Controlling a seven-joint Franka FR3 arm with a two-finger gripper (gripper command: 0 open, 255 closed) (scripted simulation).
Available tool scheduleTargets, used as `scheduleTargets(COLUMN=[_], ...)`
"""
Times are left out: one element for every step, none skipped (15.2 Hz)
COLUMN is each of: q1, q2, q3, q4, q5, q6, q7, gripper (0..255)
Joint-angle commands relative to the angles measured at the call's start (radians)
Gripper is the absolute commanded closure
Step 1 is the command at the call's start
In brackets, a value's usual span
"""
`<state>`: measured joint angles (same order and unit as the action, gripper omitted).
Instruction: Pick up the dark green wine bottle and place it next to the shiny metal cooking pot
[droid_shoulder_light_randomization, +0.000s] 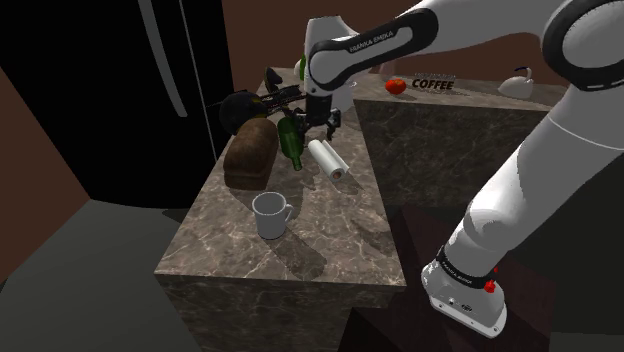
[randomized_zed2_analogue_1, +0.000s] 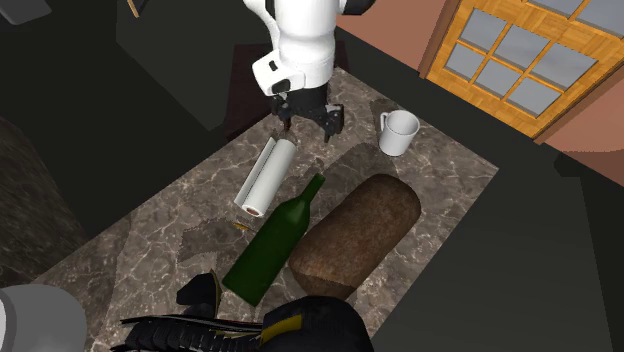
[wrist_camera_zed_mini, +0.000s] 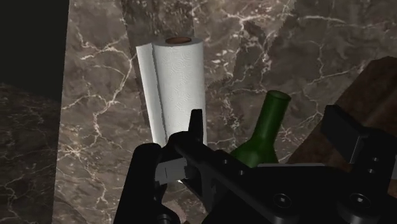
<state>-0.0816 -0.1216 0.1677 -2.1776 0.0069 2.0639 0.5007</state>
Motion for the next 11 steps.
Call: scheduleTargets(q1=[-0.004, -0.005, -0.006, -0.006, -0.005, -0.004, -0.003, -0.001, 0.001, 0.002, 0.002], q2=[0.075, 0.114, 0.152, 0.191, 0.230, 0.269, 0.307, 0.346, 0.377, 0.384, 0.390], q3=[0.005, 0.005, 0.005, 0.004, 0.001, -0.001, -0.005, -0.009, -0.014, -0.015, -0.015], q4=[0.041, 0.065, 0.091, 0.117, 0.145, 0.174, 0.205, 0.237, 0.263, 0.258, 0.252], q5=[-0.016, -0.025, -0.034, -0.043, -0.052, -0.060, -0.068, -0.076, -0.082, -0.083, -0.085], q6=[0.033, 0.047, 0.059, 0.070, 0.080, 0.089, 0.096, 0.102, 0.106, 0.118, 0.130], q7=[0.049, 0.072, 0.095, 0.117, 0.138, 0.159, 0.179, 0.199, 0.214, 0.215, 0.216], gripper=[0, 0, 0, 0, 0, 0, 0, 0, 0, 0, 0])
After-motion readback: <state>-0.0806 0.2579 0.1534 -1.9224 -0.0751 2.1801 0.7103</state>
